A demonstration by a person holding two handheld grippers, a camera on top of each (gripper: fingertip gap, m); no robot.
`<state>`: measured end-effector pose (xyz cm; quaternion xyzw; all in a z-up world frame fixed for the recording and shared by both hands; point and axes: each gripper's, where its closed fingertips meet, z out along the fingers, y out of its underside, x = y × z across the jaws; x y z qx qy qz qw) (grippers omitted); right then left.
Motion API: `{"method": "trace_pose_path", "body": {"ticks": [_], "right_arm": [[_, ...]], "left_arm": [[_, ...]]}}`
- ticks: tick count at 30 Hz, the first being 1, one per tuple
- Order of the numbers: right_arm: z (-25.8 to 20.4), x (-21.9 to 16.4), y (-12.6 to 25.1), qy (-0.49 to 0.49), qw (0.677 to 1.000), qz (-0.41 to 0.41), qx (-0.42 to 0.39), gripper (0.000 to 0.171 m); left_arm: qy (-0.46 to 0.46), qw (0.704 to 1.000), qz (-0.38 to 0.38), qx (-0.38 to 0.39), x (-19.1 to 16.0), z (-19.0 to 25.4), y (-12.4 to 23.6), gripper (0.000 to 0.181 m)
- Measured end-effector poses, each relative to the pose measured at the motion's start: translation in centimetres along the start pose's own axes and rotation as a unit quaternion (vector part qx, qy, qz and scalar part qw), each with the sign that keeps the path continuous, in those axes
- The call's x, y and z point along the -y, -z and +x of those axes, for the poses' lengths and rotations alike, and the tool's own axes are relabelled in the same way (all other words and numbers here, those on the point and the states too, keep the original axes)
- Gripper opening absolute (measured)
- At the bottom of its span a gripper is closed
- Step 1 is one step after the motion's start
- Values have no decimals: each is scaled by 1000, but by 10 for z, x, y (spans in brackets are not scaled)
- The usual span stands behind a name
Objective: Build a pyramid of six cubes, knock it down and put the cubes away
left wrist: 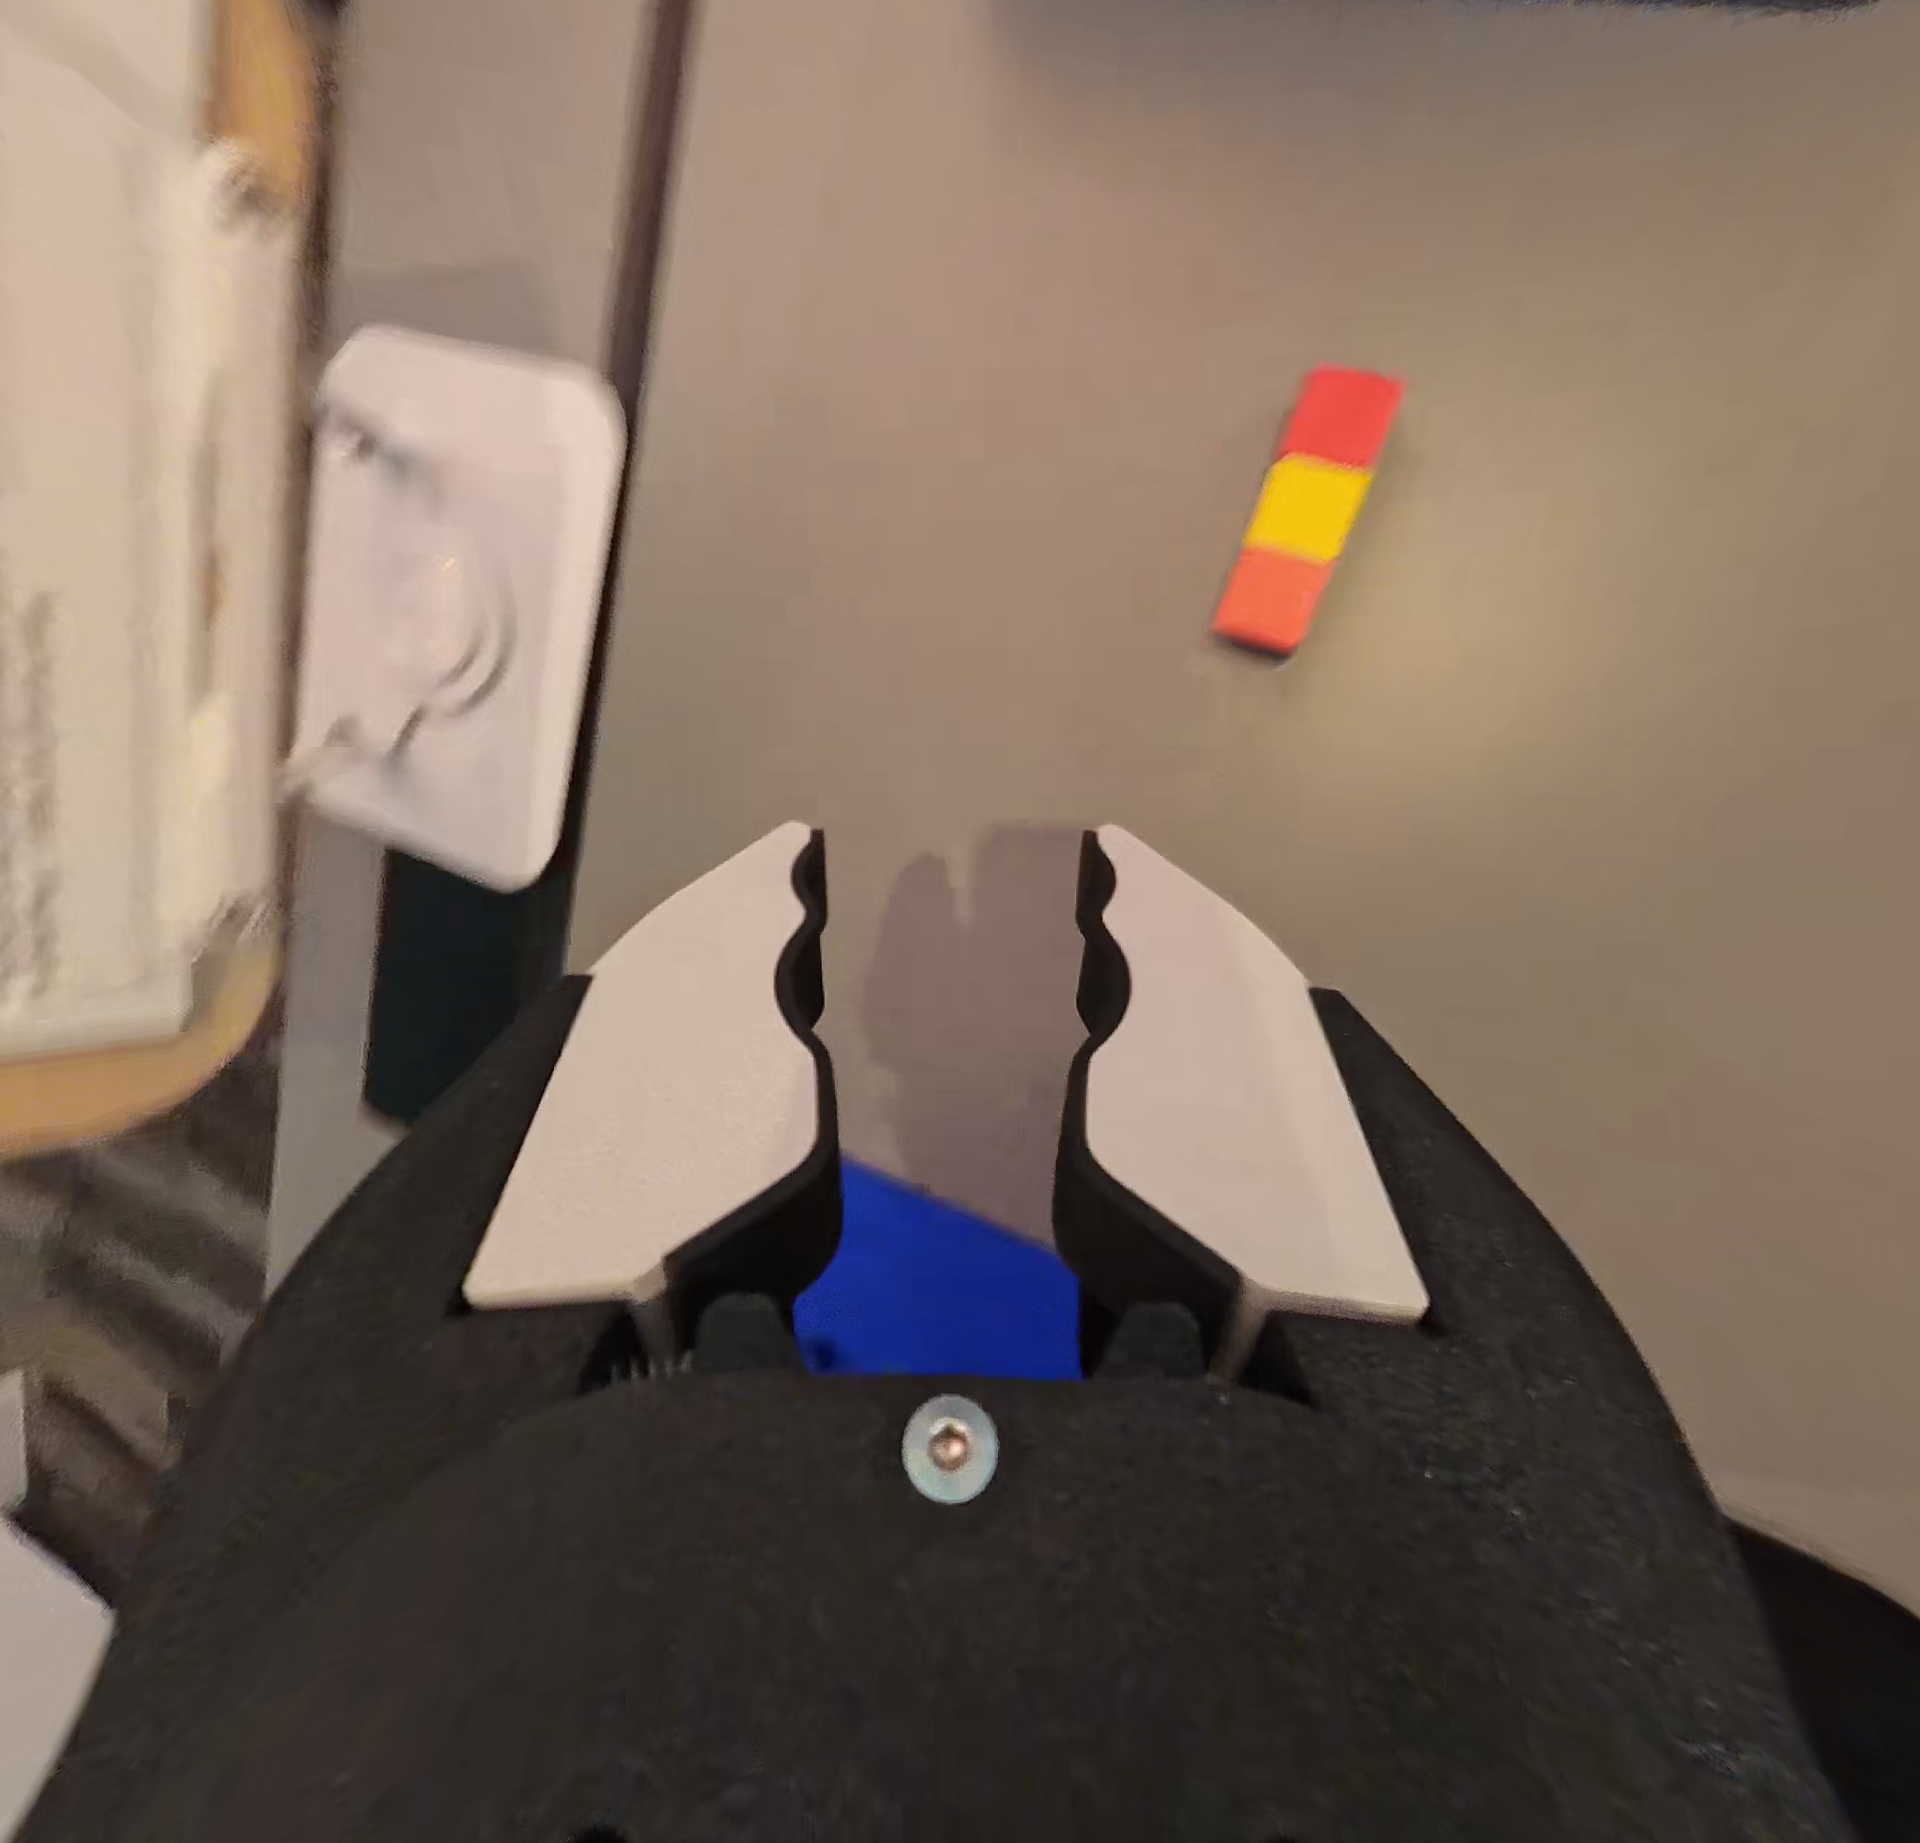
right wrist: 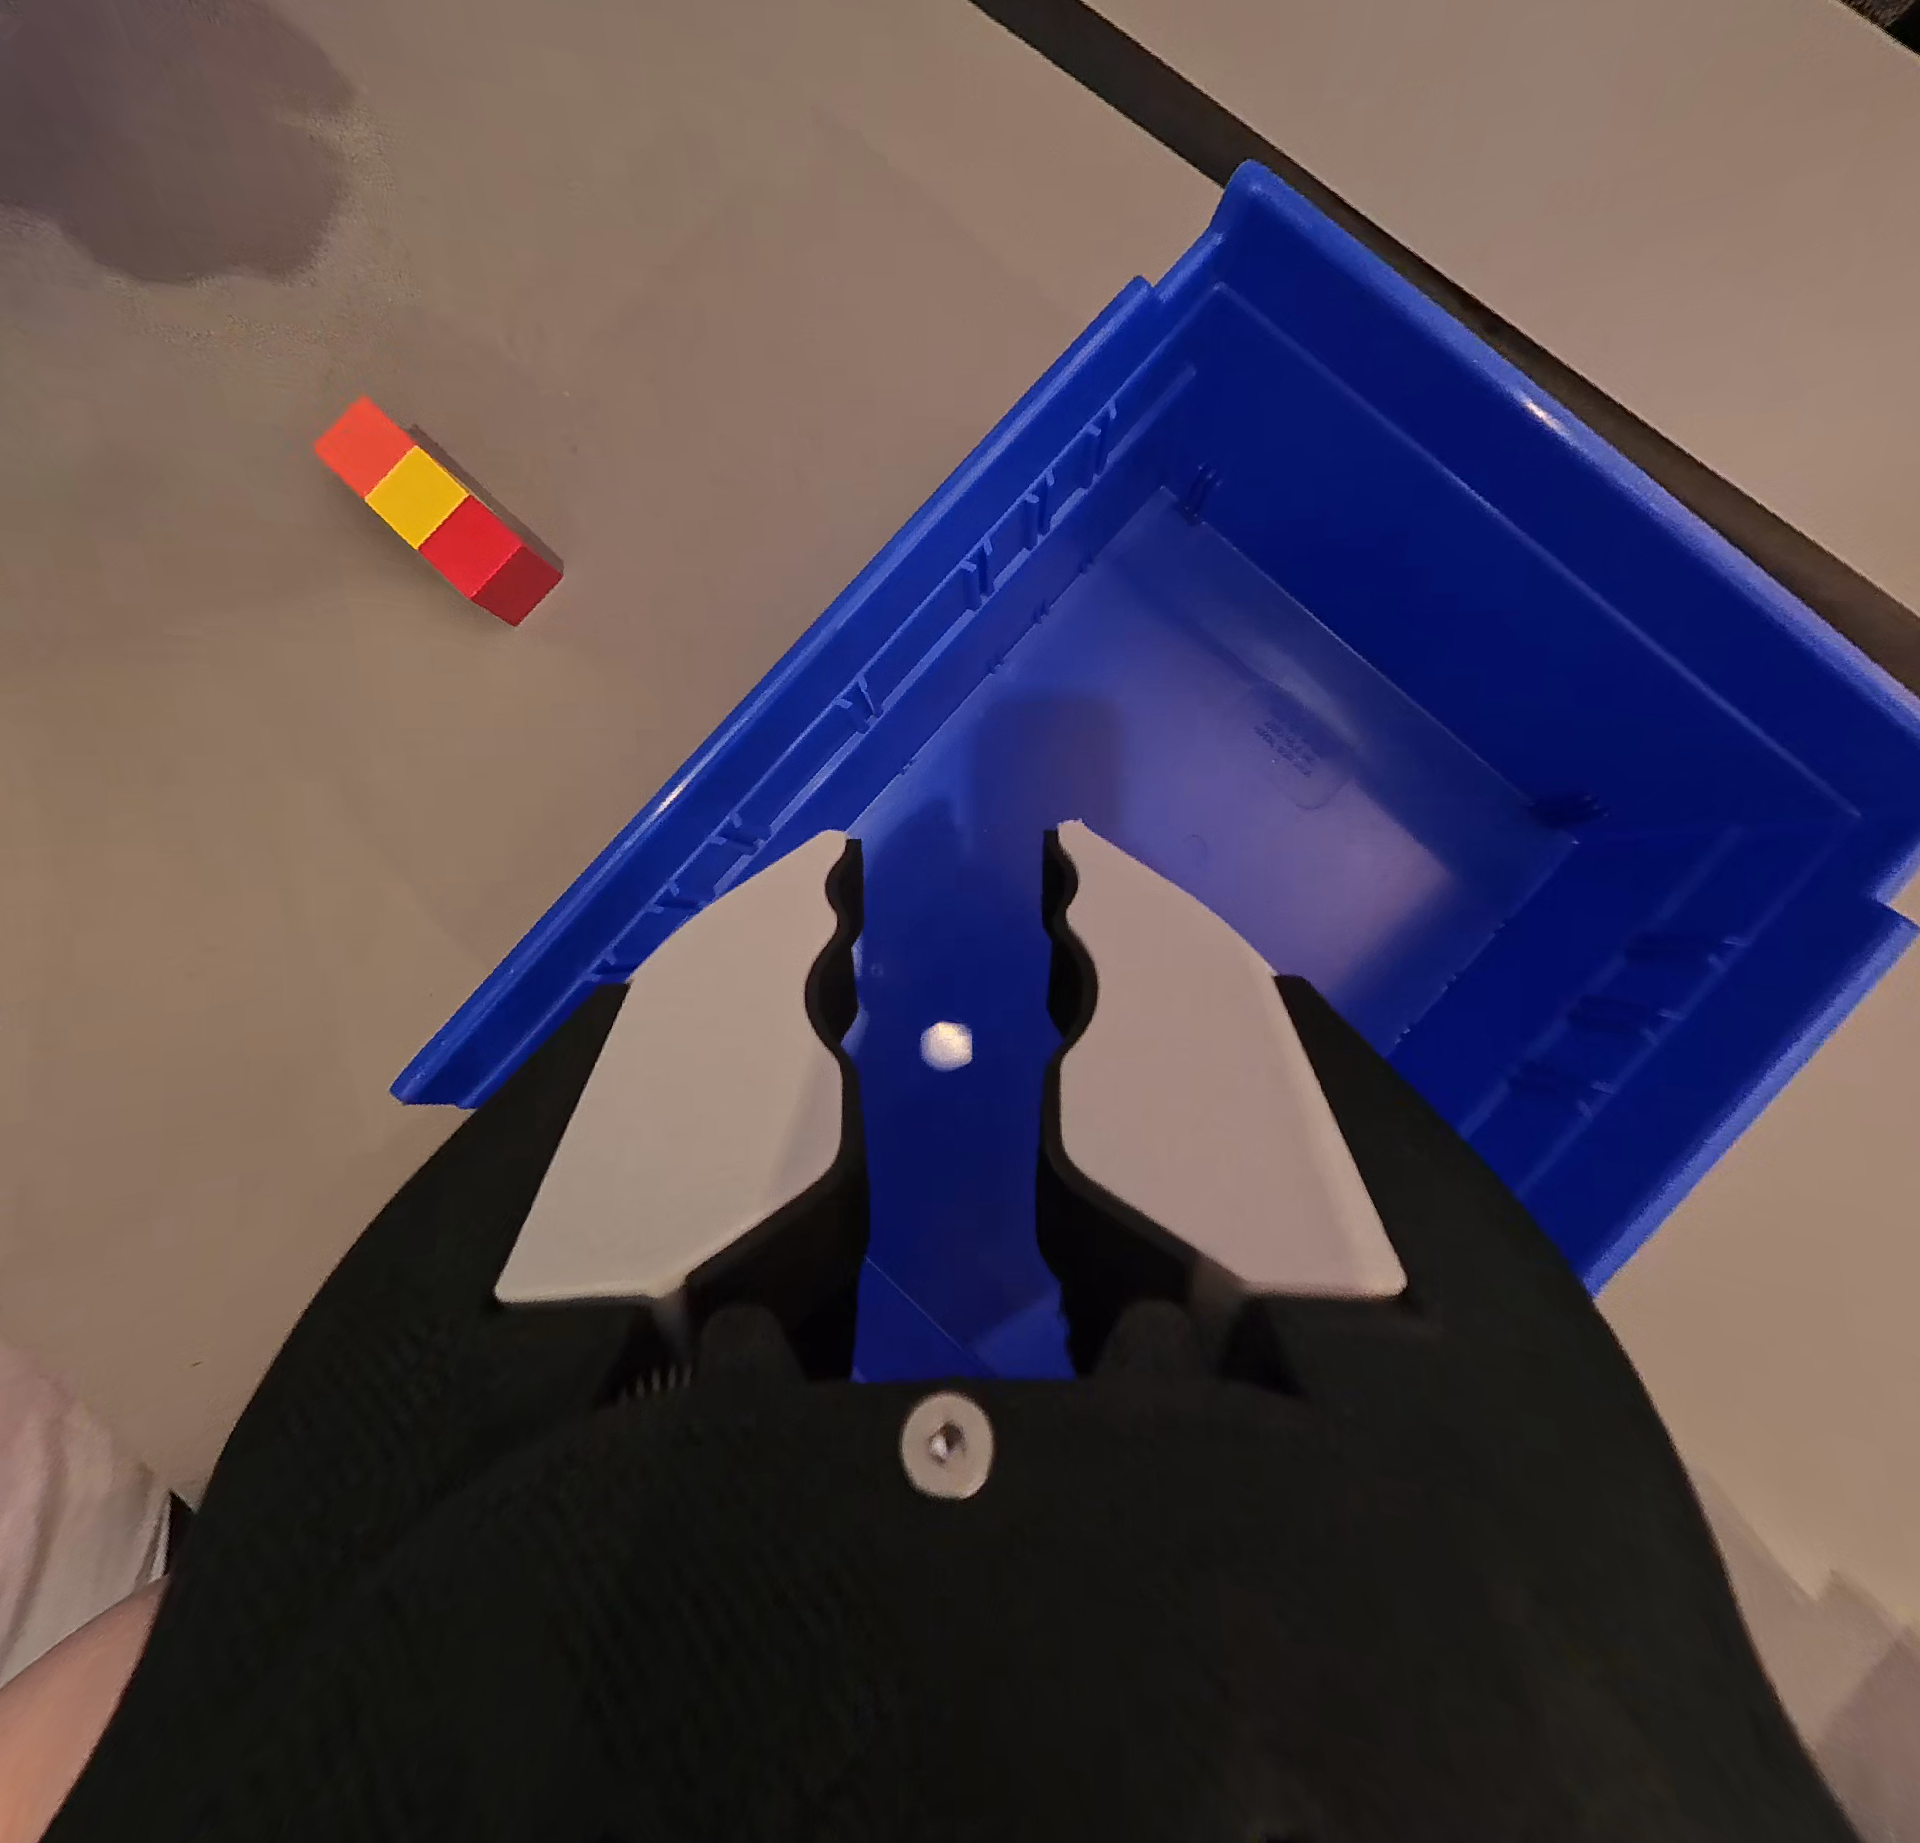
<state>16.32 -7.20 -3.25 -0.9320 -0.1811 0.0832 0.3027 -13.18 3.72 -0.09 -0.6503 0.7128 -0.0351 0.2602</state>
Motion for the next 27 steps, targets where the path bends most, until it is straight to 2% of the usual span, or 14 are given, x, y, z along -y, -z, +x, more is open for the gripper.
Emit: {"method": "trace_pose_path", "body": {"ticks": [3, 6, 10, 12, 15, 20, 27], "right_arm": [[0, 1, 2, 0, 1000, 1, -3, 35], [-1, 1, 1, 1, 1000, -2, -6, 36], [-2, 0, -2, 4, 1000, -12, -7, 36], [-2, -2, -4, 2, 1000, -17, -8, 36], [-1, -4, -7, 0, 1000, -25, -11, 36], [0, -7, -11, -1, 999, -39, -15, 36], [-3, -7, -15, 5, 999, -49, -13, 36]], "left_arm": [[91, 993, -32, 67, -62, -49, 34, 45], [172, 977, -69, 102, -135, -80, 51, 43], [239, 954, -145, 112, -235, -92, 40, 43], [246, 947, -175, 108, -270, -89, 28, 44], [269, 941, -188, 86, -298, -82, 8, 44], [281, 933, -216, 64, -324, -80, -15, 47], [277, 927, -248, 44, -340, -81, -33, 47]]}}
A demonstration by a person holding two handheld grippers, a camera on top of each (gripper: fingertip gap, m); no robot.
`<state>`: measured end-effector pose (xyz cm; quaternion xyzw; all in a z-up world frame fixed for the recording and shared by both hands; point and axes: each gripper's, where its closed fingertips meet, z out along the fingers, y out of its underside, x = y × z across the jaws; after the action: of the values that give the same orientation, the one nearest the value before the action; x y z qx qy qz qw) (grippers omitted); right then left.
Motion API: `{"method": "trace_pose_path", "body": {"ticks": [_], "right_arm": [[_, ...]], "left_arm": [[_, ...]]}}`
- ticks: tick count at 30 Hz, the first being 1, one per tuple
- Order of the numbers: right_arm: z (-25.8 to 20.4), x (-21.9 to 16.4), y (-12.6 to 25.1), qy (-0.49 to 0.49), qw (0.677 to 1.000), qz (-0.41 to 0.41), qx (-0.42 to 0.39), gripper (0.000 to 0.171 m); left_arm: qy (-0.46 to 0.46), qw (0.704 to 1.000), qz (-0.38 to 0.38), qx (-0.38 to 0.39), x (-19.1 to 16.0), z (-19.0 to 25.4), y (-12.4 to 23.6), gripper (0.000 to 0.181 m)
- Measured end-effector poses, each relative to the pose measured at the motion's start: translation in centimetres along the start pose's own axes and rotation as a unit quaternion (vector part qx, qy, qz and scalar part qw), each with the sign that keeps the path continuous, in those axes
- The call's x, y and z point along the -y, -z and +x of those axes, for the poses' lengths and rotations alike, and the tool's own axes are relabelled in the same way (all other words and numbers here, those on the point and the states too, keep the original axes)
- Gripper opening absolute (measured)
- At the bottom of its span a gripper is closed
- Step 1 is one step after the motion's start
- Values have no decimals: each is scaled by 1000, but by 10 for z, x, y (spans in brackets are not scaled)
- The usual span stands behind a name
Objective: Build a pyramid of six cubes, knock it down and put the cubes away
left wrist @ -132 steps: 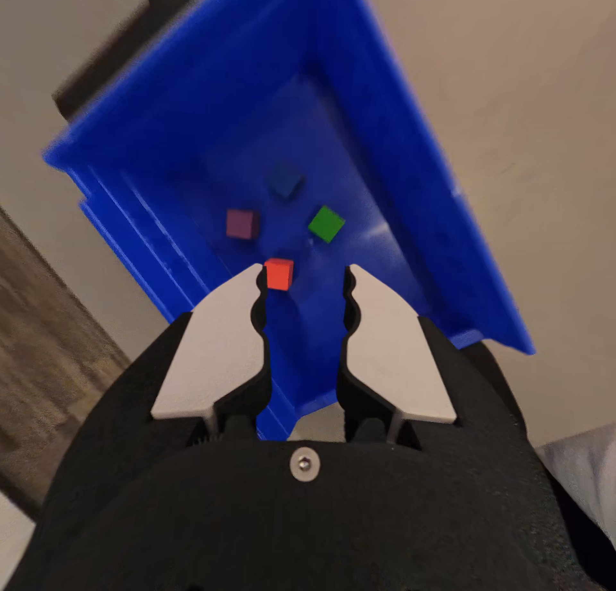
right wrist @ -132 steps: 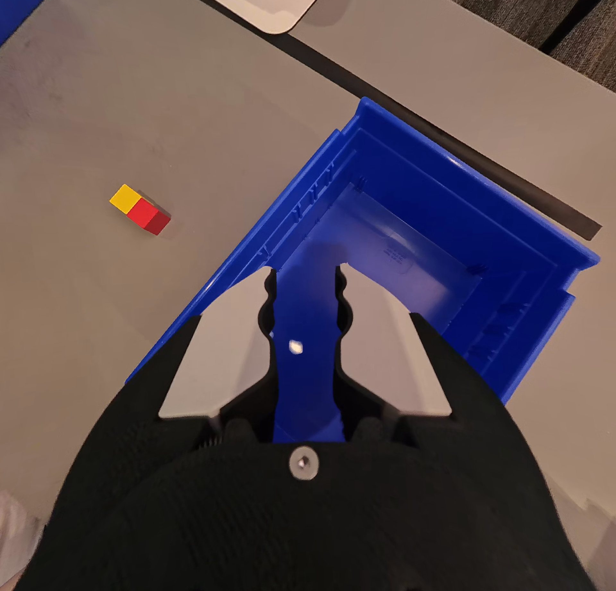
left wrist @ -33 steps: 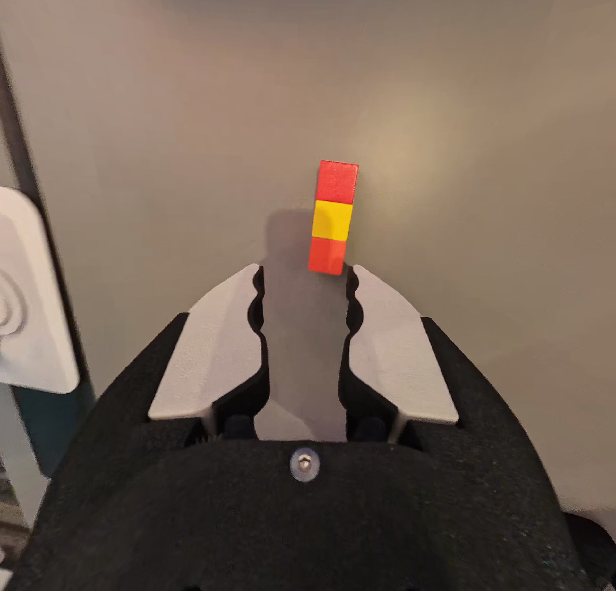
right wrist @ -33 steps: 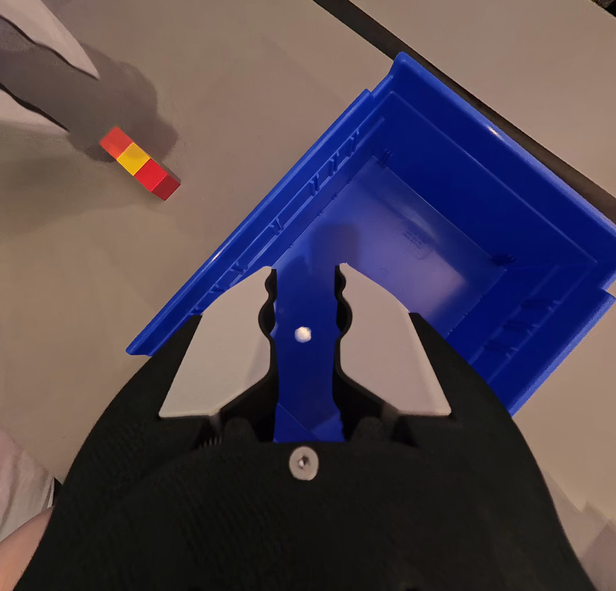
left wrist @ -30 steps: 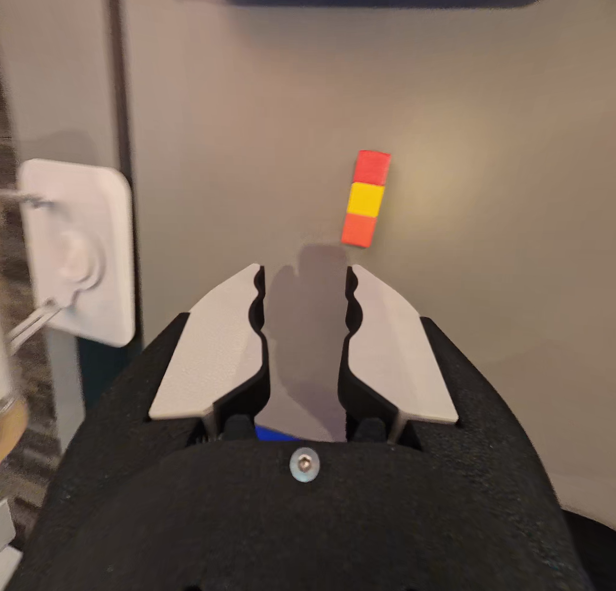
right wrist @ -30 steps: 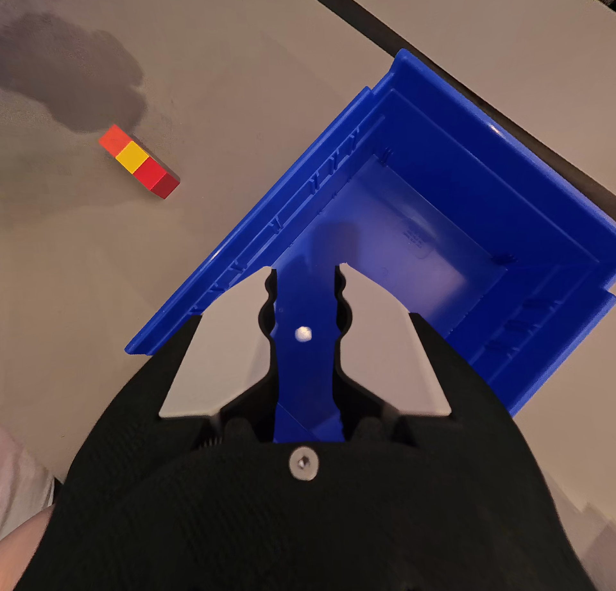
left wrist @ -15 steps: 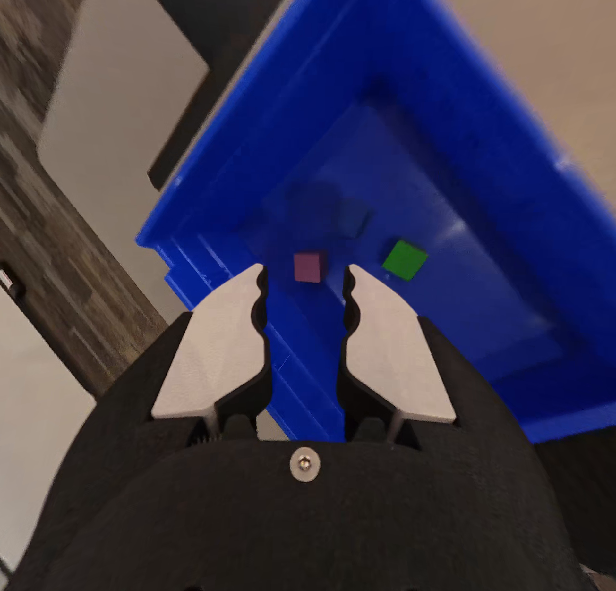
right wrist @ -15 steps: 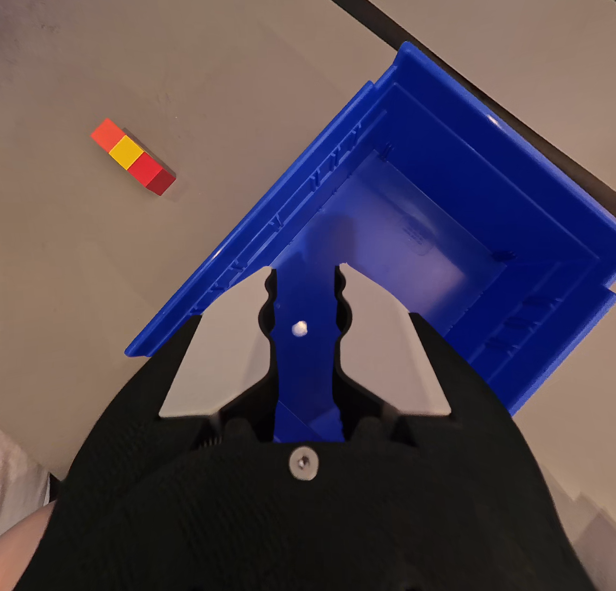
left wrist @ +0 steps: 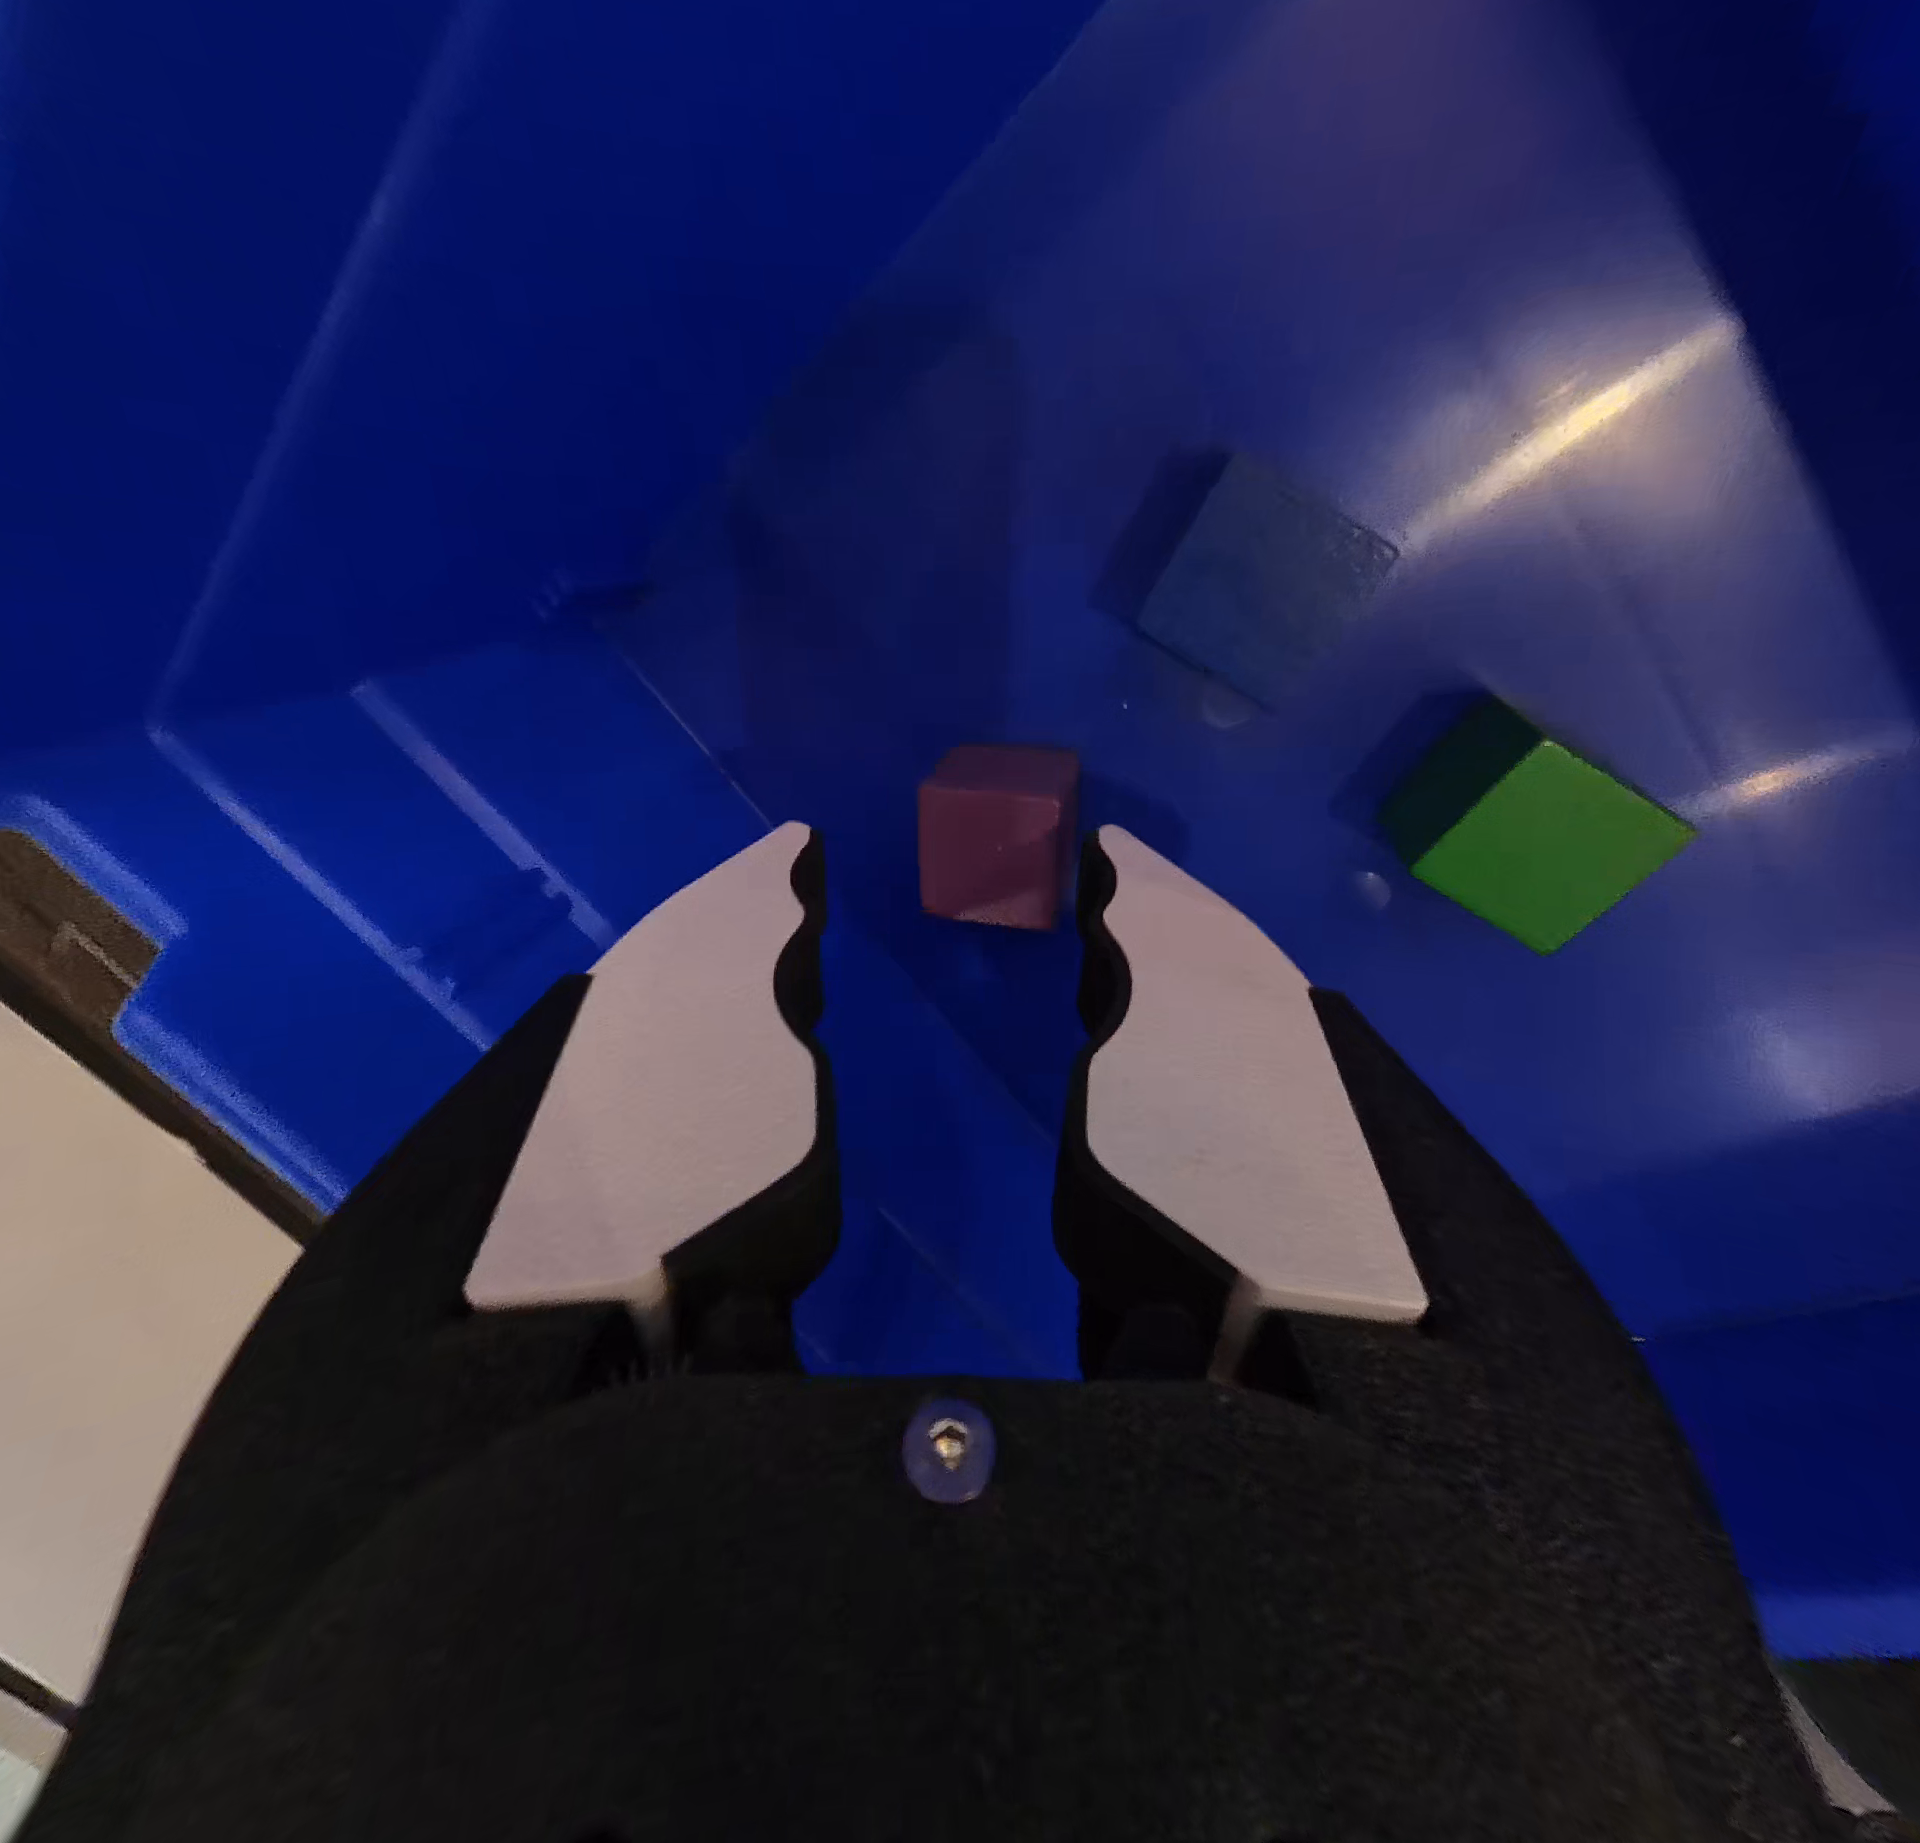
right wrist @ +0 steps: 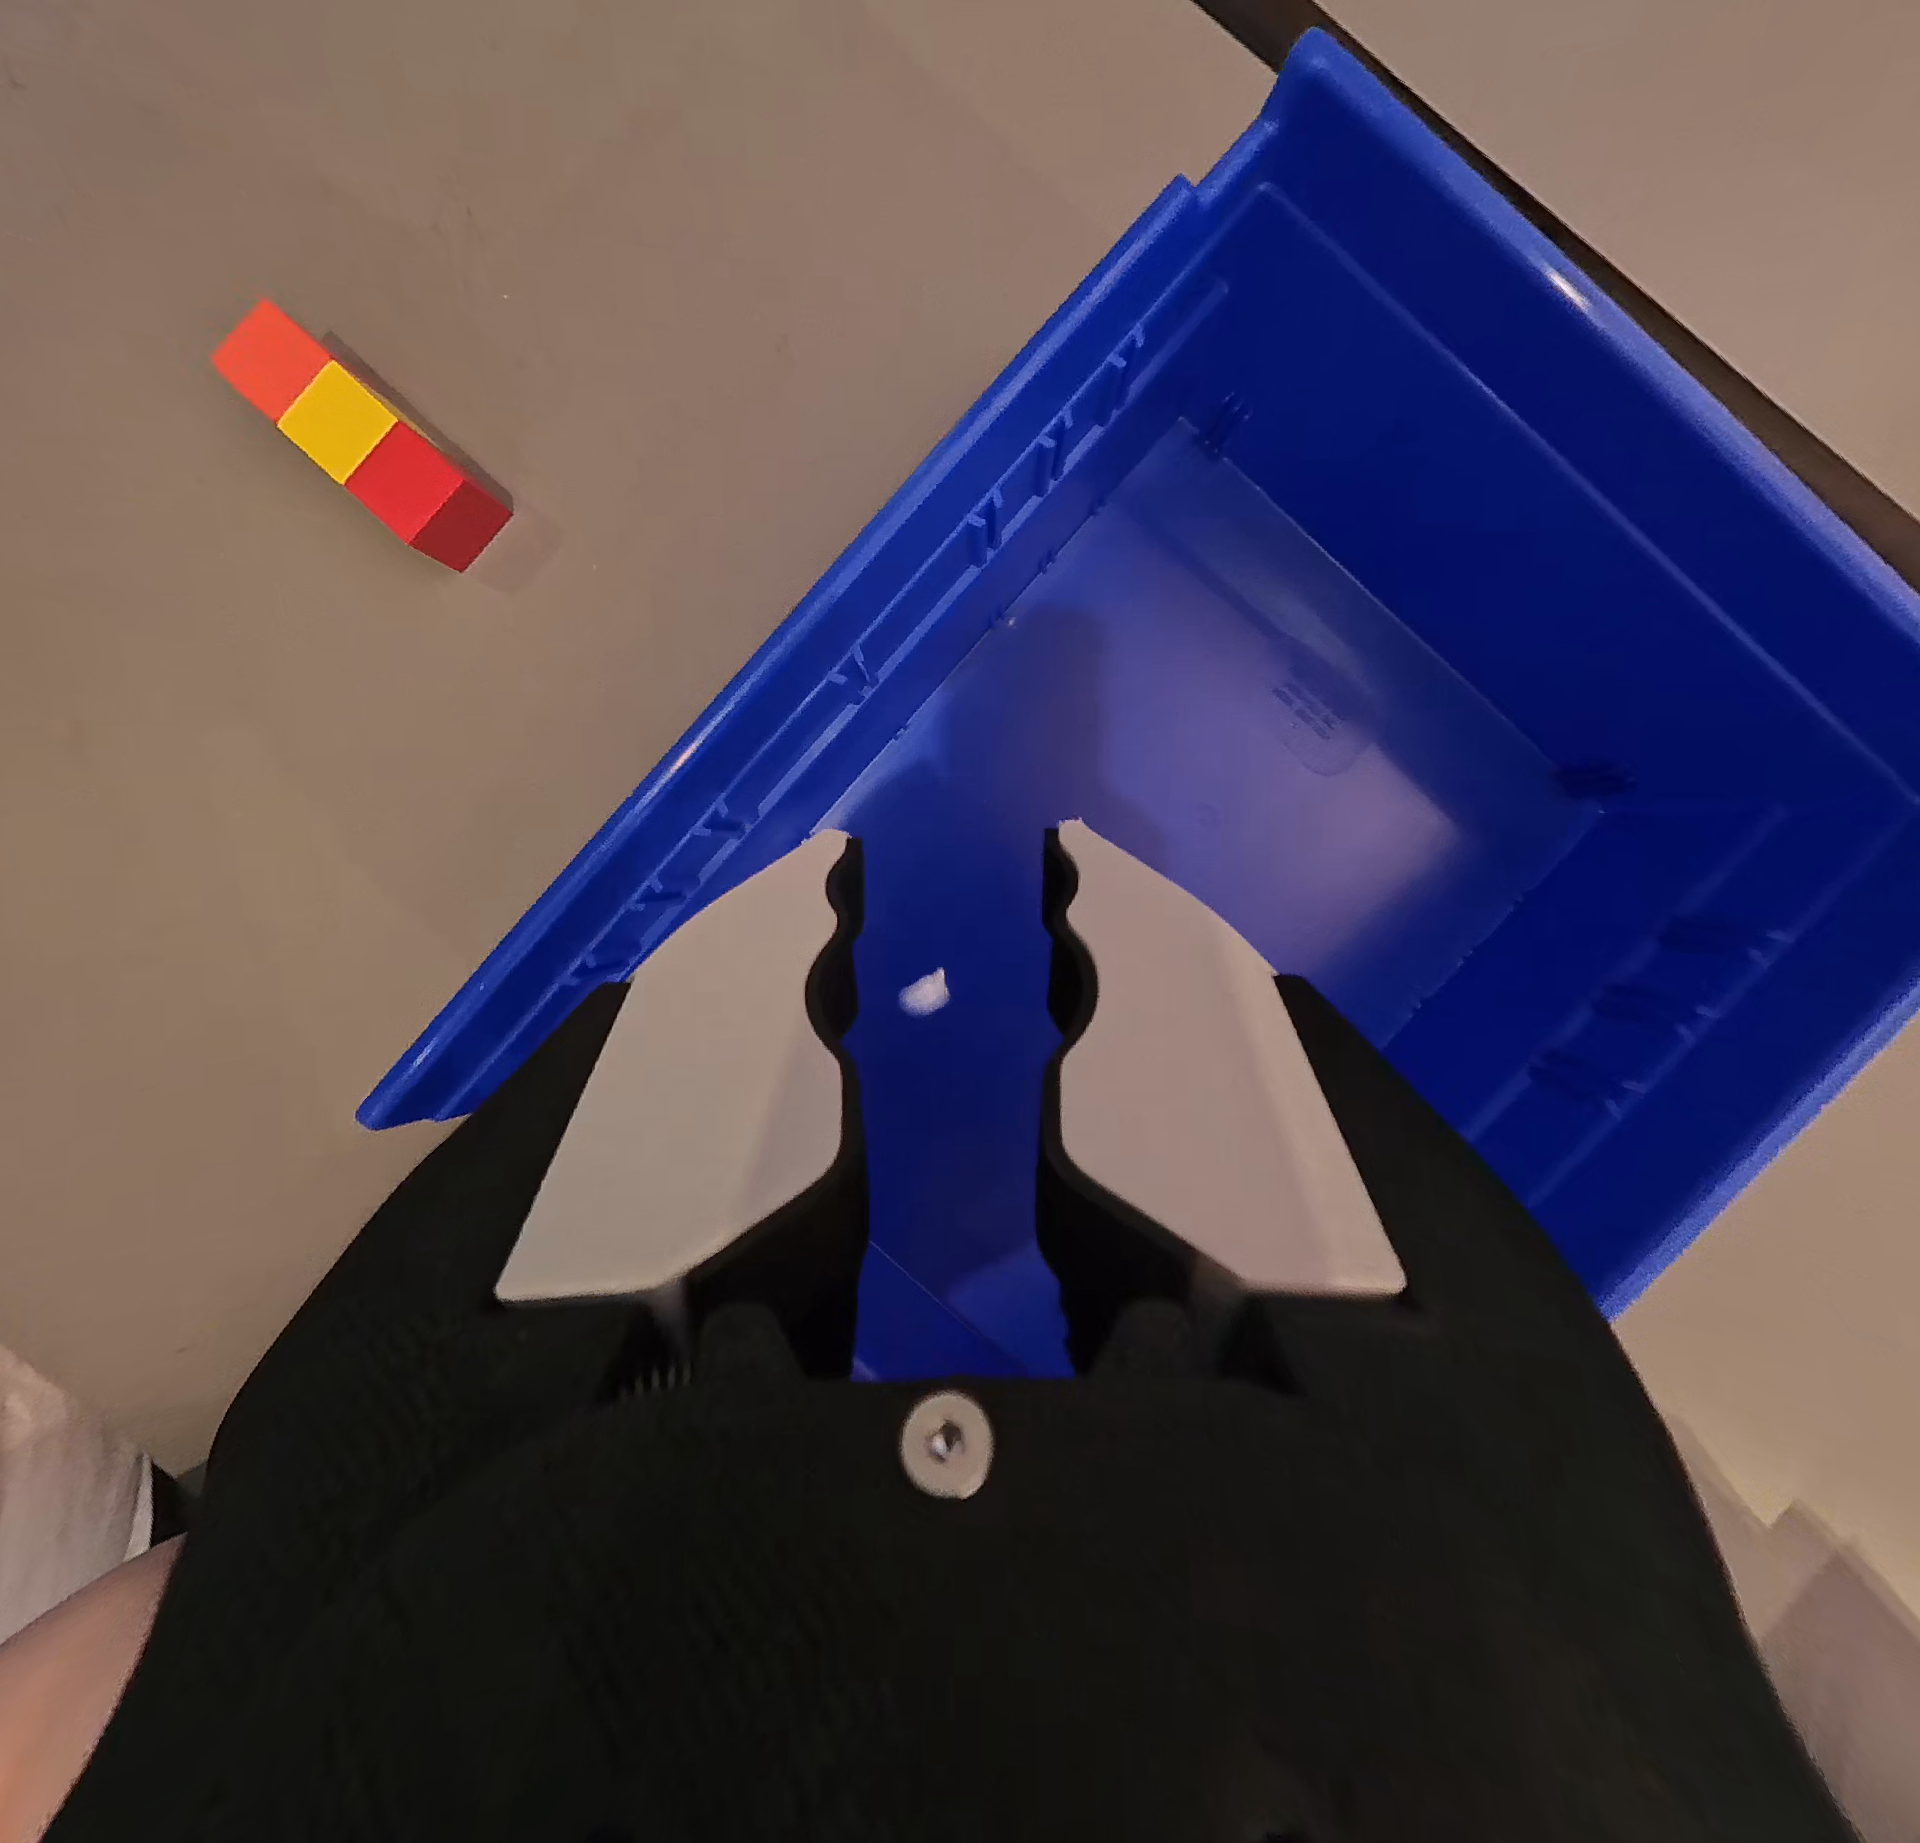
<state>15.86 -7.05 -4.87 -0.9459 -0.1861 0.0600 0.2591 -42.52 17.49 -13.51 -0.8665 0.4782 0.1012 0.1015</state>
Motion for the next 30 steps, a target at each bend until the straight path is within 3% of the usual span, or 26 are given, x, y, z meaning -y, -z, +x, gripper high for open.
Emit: {"method": "trace_pose_path", "body": {"ticks": [3, 5, 11, 15, 18, 21, 24, 27, 30], "right_arm": [[0, 0, -2, 1, 1000, -4, 1, 36], [0, -1, -3, 2, 1000, -5, 2, 36], [1, -2, -4, 0, 1000, -6, 6, 37], [2, -2, -3, -3, 1000, -3, 7, 36], [2, -1, -1, -2, 1000, 1, 6, 36], [0, 0, 3, 1, 1000, 6, 6, 36], [-6, 3, 7, 11, 1000, 16, 12, 35], [-11, 3, 13, 19, 1000, 21, 13, 35], [-13, 1, 18, 24, 999, 24, 13, 34]], "left_arm": [[-2, 1000, -13, -8, -2, 1, -5, 44], [-3, 1000, -23, -17, -5, 3, -6, 30], [-5, 1000, -3, -12, -2, 0, 7, 28], [-16, 999, 37, 23, 11, -7, 47, 28], [-30, 993, 106, 44, 41, 3, 102, 28], [-59, 981, 184, 10, 86, 55, 158, 28], [-135, 962, 232, -52, 127, 141, 190, 28], [-231, 938, 238, -99, 155, 230, 192, 27], [-305, 922, 220, -96, 177, 290, 173, 27]]}}
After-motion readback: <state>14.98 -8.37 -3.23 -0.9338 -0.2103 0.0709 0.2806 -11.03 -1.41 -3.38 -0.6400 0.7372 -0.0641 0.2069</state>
